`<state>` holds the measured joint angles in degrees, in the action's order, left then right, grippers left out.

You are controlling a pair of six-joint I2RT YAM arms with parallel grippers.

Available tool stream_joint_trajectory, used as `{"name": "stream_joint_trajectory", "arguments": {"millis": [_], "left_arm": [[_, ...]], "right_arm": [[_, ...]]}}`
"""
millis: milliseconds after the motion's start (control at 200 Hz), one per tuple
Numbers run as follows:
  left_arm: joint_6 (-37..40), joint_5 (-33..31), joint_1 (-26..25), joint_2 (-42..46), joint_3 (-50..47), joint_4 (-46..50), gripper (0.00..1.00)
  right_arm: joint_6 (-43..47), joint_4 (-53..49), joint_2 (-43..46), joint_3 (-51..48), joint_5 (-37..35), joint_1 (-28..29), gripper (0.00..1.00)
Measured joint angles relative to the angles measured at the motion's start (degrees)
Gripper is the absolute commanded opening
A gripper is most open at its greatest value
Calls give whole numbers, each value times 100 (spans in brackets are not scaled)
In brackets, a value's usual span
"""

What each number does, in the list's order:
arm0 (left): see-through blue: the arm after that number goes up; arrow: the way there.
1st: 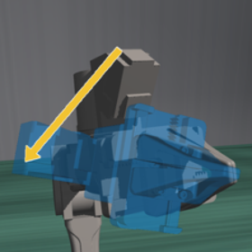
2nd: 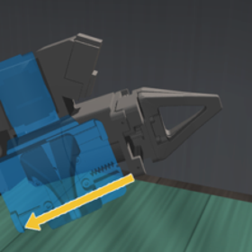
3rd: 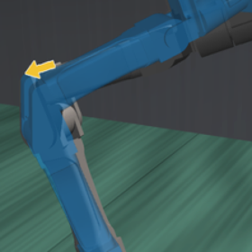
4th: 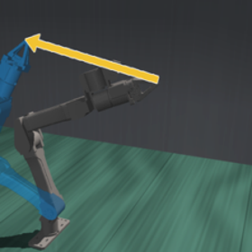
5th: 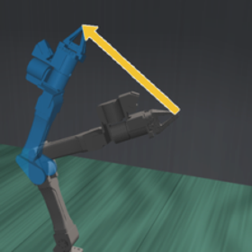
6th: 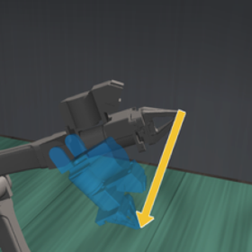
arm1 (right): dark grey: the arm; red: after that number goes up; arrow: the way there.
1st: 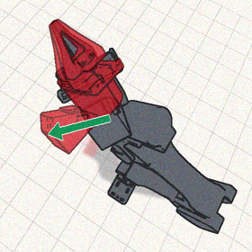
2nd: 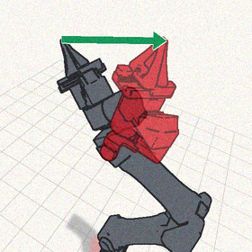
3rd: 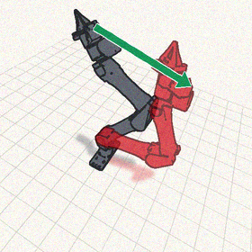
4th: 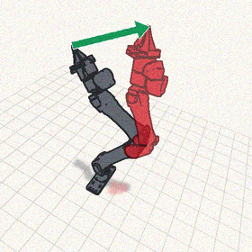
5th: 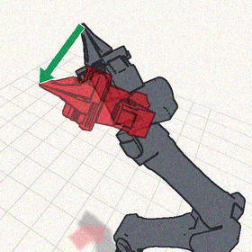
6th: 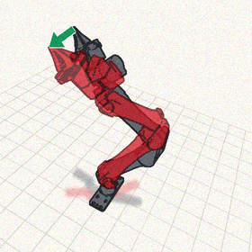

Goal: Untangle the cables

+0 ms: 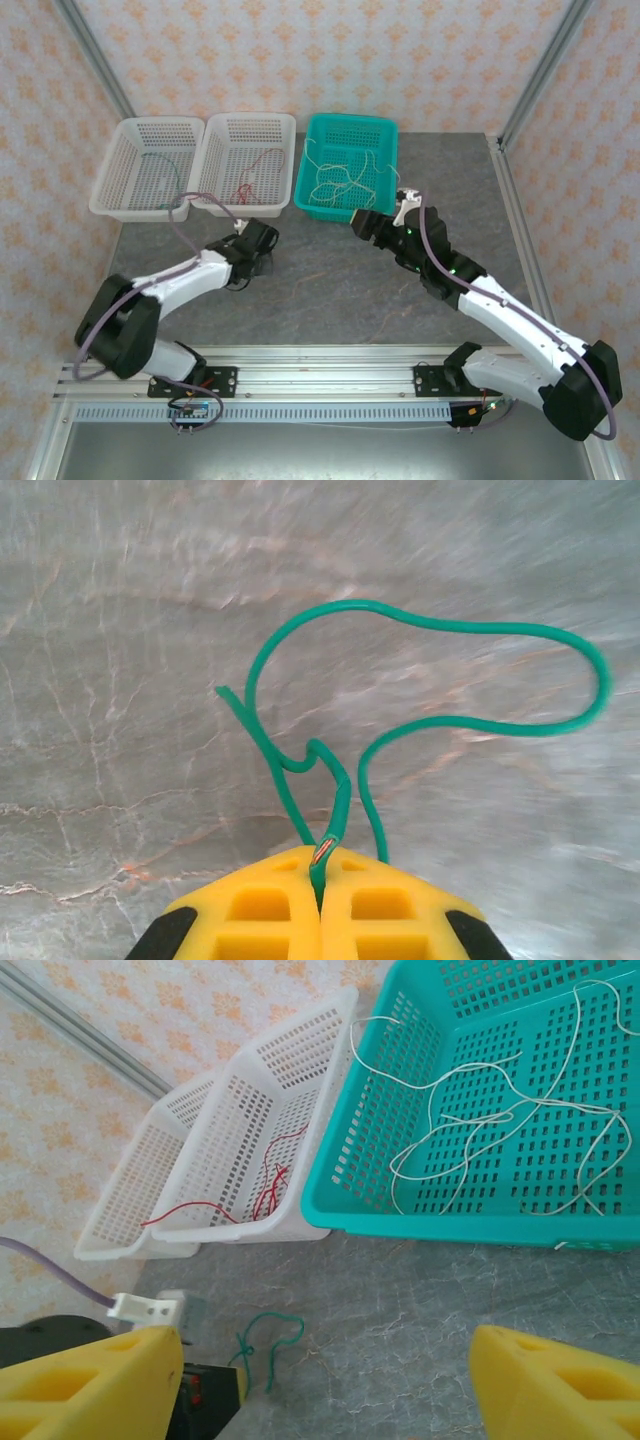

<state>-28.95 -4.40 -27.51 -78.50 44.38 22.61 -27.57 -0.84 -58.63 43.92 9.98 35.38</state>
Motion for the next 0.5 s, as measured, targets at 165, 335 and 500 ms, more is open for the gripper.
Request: {"name": "stream_joint_trajectory", "arguments": {"millis": [165,335,500], "left_arm": [[81,577,17,962,682,435,0],[96,883,9,1432,765,570,0],[96,1005,-127,1478,754,599,0]], "right_arm": [[33,98,-562,72,839,-42,80],[-245,708,-1432,164,1733,190,84],[-409,1335,-2111,407,1969,741,82]]}}
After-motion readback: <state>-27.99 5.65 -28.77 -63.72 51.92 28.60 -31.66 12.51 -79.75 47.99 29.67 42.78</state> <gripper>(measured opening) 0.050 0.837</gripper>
